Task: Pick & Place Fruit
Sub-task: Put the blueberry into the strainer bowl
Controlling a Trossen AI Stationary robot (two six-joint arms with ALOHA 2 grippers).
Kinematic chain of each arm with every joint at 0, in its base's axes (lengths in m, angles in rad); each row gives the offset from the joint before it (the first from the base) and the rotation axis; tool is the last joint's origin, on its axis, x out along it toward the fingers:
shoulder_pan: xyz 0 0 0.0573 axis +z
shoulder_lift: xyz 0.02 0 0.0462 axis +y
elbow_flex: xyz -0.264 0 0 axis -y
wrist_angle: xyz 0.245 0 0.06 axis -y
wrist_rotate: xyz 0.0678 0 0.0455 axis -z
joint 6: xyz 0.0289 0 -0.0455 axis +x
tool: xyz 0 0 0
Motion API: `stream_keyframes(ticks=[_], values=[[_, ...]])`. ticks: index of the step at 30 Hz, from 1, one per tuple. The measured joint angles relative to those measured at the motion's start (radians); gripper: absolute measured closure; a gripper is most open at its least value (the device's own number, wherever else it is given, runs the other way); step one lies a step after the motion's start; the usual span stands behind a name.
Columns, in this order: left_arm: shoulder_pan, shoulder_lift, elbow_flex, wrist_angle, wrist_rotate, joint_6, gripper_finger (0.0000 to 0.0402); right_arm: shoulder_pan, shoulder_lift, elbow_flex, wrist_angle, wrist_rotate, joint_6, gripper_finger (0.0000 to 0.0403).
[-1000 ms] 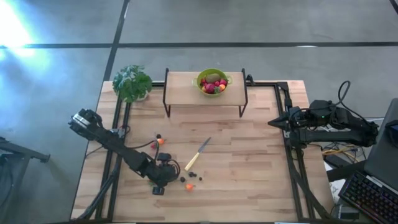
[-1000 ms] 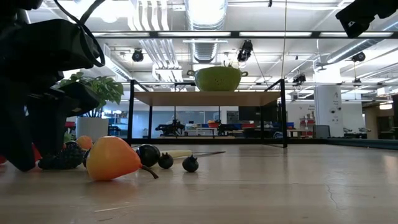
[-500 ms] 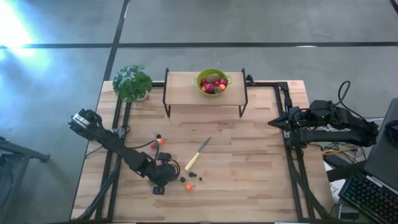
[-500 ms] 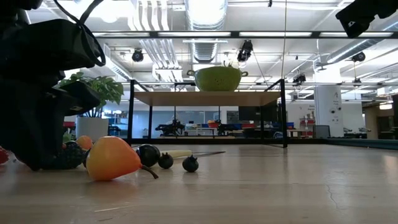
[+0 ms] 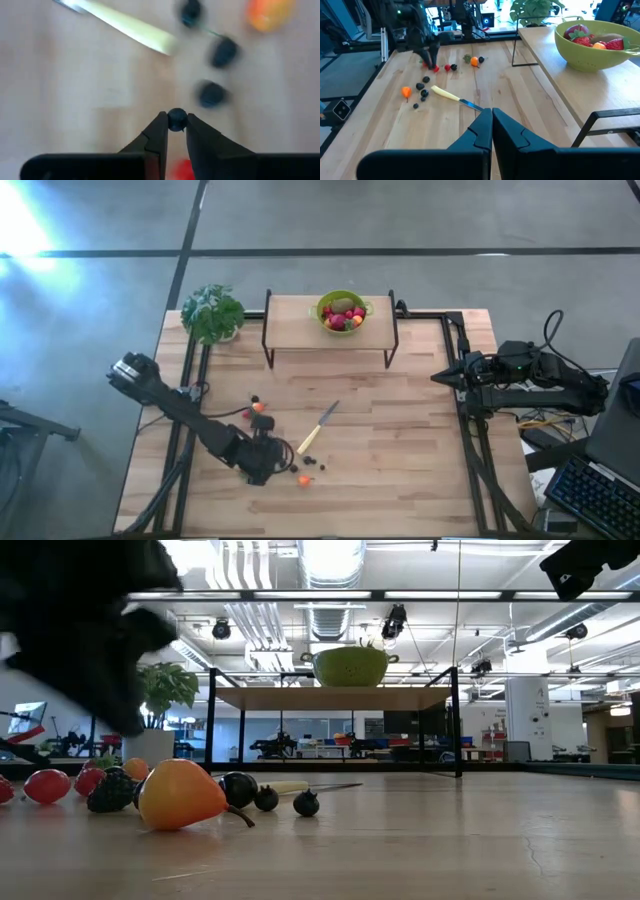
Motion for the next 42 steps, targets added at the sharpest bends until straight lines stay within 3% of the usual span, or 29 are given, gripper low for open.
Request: stream_keyframes(ticks=[5, 10, 12, 14, 18, 26, 34, 42], values=[[0.007, -0.008, 0.111, -0.066, -0.35, 0.123, 0.0344, 0.0, 0.0, 0.0, 0.0, 0.0, 0.0, 0.0394], [0.024, -0.009, 0.184, 0.026, -0.763, 0.319, 0.0344, 0.0, 0.0, 0.0, 0.0, 0.0, 0.0, 0.0394], [0.042, -0.009, 0.204, 0.089, -0.878, 0.415, 0.0344, 0.0, 0.0, 0.0, 0.0, 0.0, 0.0, 0.0394], [0.064, -0.009, 0.223, 0.16, -0.93, 0.513, 0.0345, 0.0, 0.0, 0.0, 0.0, 0.0, 0.0, 0.0394], [0.134, -0.01, 0.242, 0.328, -0.886, 0.696, 0.0345, 0.0, 0.0, 0.0, 0.0, 0.0, 0.0, 0.0394], [0.331, -0.01, 0.243, 0.621, -0.533, 0.913, 0.0345, 0.0, 0.0, 0.0, 0.0, 0.0, 0.0, 0.0394], [0.549, -0.01, 0.243, 0.728, -0.363, 0.904, 0.0345, 0.0, 0.0, 0.0, 0.0, 0.0, 0.0, 0.0394], [0.753, -0.01, 0.243, 0.73, -0.268, 0.701, 0.0344, 0.0, 0.0, 0.0, 0.0, 0.0, 0.0, 0.0394]])
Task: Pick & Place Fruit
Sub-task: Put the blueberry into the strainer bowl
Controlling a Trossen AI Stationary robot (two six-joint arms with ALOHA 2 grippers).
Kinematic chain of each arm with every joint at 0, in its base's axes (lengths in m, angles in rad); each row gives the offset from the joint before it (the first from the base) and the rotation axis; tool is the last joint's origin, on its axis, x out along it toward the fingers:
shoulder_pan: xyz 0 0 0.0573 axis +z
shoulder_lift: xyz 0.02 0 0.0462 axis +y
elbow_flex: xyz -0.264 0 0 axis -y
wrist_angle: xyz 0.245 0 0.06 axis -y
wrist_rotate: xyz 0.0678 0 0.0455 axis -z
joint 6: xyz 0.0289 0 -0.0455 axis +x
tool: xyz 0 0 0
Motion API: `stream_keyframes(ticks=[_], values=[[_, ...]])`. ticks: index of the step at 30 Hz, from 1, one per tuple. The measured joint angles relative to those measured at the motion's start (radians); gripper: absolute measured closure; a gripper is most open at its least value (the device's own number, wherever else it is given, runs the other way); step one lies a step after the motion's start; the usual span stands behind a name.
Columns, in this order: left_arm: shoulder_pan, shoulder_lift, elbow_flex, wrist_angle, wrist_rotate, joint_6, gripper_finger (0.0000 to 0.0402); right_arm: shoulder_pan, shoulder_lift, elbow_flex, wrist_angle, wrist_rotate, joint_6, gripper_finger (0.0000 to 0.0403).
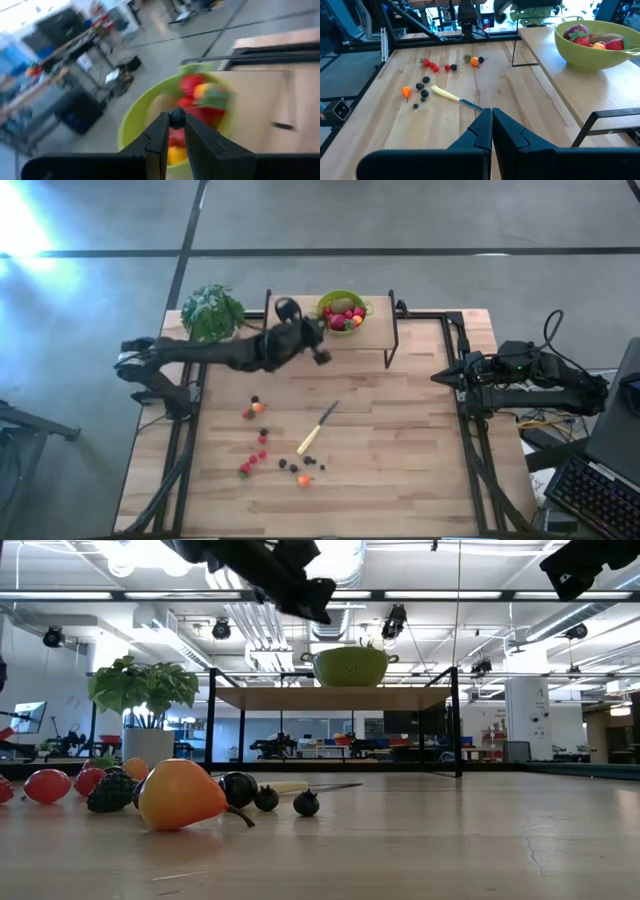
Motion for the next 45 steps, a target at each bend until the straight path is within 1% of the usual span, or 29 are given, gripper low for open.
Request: stream_keyframes(ticks=[2, 8, 12, 16, 22, 28, 34, 45], values=[[0.044, 0.0, 0.0, 0.0, 0.031, -0.046, 0.0344, 0.0, 0.0, 0.0, 0.0, 0.0, 0.0, 0.0394], [0.153, 0.0, 0.0, -0.002, 0.2, -0.182, 0.0344, 0.0, 0.0, 0.0, 0.0, 0.0, 0.0, 0.0394], [0.19, 0.001, 0.0, -0.034, 0.256, -0.259, 0.0344, 0.0, 0.0, 0.0, 0.0, 0.0, 0.0, 0.0394], [0.199, 0.002, -0.011, -0.048, 0.264, -0.288, 0.0344, 0.0, 0.0, 0.0, 0.0, 0.0, 0.0, 0.0394], [0.2, 0.003, -0.011, -0.057, 0.3, -0.291, 0.0344, 0.0, 0.0, 0.0, 0.0, 0.0, 0.0, 0.0394], [0.199, 0.003, -0.011, -0.063, 0.31, -0.291, 0.0344, 0.0, 0.0, 0.0, 0.0, 0.0, 0.0, 0.0394], [0.199, 0.003, -0.012, -0.069, 0.355, -0.291, 0.0344, 0.0, 0.0, 0.0, 0.0, 0.0, 0.0, 0.0394], [0.199, 0.003, -0.013, -0.104, 0.355, -0.284, 0.0344, 0.0, 0.0, 0.0, 0.0, 0.0, 0.0, 0.0394]])
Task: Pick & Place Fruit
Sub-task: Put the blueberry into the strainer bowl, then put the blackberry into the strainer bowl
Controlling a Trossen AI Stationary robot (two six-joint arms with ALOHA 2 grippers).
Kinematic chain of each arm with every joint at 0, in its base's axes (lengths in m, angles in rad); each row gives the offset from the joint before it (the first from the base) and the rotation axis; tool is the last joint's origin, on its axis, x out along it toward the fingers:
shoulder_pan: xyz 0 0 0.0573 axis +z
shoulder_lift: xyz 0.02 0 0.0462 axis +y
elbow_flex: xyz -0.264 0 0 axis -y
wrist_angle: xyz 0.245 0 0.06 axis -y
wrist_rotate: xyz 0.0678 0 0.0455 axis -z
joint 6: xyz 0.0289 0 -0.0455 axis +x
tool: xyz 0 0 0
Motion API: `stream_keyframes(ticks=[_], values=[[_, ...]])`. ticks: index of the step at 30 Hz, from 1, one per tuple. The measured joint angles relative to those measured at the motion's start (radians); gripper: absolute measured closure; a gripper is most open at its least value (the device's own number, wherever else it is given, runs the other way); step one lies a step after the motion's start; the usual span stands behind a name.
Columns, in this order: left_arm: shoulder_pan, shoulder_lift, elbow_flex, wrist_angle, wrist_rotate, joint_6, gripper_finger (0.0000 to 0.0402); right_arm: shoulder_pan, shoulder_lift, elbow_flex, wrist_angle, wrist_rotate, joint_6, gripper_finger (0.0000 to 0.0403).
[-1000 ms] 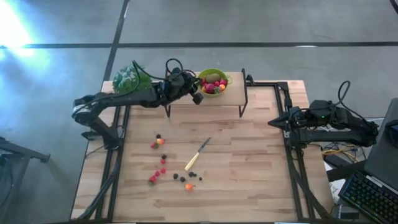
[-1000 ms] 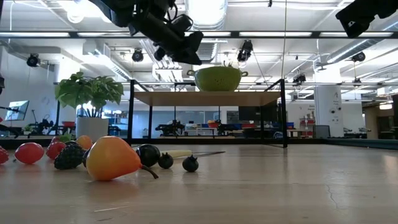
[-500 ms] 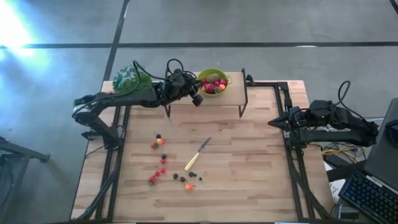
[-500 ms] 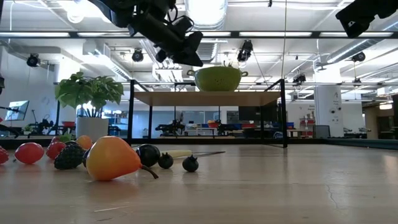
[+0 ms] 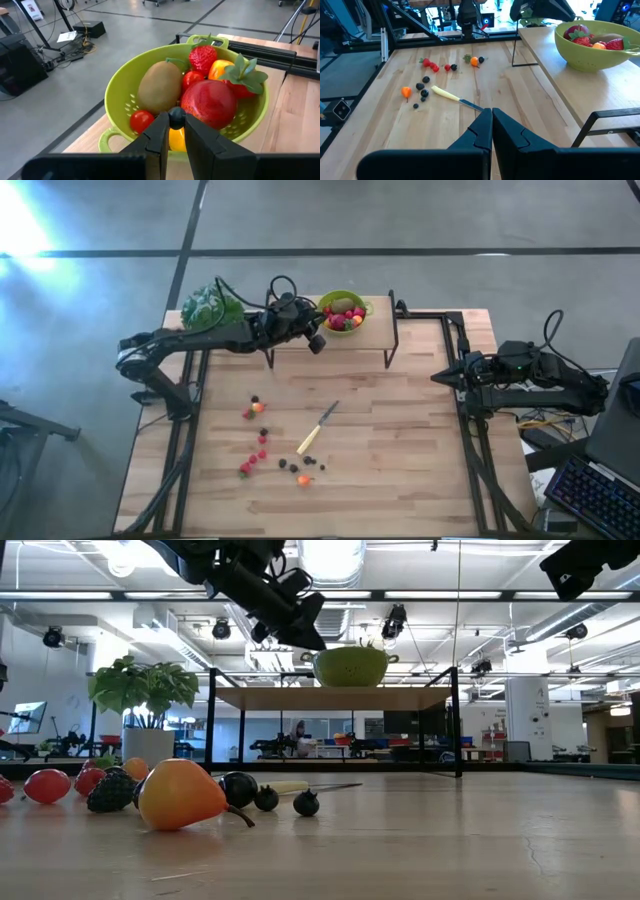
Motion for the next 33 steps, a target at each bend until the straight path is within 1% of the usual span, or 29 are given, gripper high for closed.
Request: stream_keyframes(ticks=[7, 14, 18, 22, 25, 29, 33], values=[[0.0, 0.0, 0.0, -0.008, 0.008, 0.026, 0.0338, 0.0, 0.0, 0.0, 0.0, 0.0, 0.0, 0.0394], [0.0, 0.0, 0.0, -0.013, 0.008, 0.031, 0.0282, 0.0, 0.0, 0.0, 0.0, 0.0, 0.0, 0.0394], [-0.002, 0.0, 0.0, -0.013, 0.008, 0.08, 0.0264, 0.0, 0.0, 0.0, 0.0, 0.0, 0.0, 0.0394], [-0.015, -0.006, 0.0, -0.023, 0.009, 0.133, 0.0263, 0.0, 0.0, 0.0, 0.0, 0.0, 0.0, 0.0394], [-0.037, -0.027, 0.0, -0.054, 0.029, 0.167, 0.0268, 0.0, 0.0, 0.0, 0.0, 0.0, 0.0, 0.0394], [-0.088, -0.067, 0.005, -0.149, 0.041, 0.188, 0.0276, 0.0, 0.0, 0.0, 0.0, 0.0, 0.0, 0.0394], [-0.167, -0.109, 0.005, -0.283, 0.042, 0.208, 0.0283, 0.0, 0.0, 0.0, 0.0, 0.0, 0.0, 0.0394]])
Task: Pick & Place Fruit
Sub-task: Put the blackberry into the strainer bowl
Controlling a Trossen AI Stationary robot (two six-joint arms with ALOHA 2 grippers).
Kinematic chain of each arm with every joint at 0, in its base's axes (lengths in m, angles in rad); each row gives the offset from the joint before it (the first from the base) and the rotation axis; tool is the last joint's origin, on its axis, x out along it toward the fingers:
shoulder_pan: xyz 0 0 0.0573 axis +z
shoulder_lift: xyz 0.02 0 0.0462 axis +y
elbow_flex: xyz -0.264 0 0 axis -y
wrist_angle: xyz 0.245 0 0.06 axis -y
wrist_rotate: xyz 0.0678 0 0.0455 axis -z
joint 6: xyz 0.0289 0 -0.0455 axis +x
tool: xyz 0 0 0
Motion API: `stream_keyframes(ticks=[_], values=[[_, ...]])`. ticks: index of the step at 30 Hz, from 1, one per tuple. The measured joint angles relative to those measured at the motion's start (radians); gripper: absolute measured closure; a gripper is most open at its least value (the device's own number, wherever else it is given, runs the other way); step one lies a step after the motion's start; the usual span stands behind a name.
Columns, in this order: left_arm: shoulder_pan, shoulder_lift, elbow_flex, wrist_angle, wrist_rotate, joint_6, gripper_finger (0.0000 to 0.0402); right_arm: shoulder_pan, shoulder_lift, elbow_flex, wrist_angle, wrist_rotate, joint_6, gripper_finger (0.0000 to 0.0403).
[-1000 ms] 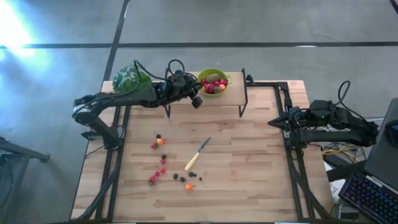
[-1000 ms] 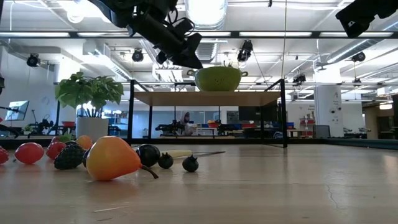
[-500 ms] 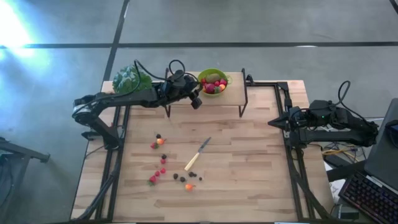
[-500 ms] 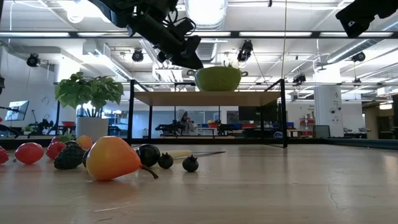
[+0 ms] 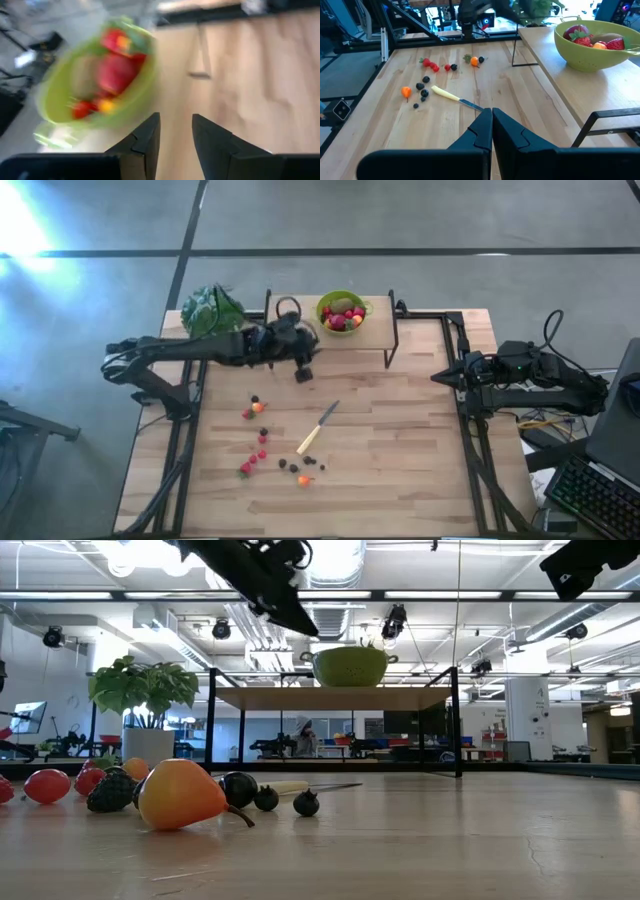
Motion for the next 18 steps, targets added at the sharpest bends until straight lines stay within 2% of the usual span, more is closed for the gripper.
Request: stream_keyframes(ticks=[5, 10, 18], values=[[-0.137, -0.02, -0.002, -0.19, 0.0, -0.034, 0.0289, 0.0, 0.0, 0.0, 0.0, 0.0, 0.0, 0.0394], [-0.321, -0.014, -0.005, -0.356, 0.0, -0.106, 0.0289, 0.0, 0.0, 0.0, 0.0, 0.0, 0.0, 0.0394], [-0.6, 0.012, -0.03, -0.401, 0.0, -0.15, 0.0289, 0.0, 0.0, 0.0, 0.0, 0.0, 0.0, 0.0394]])
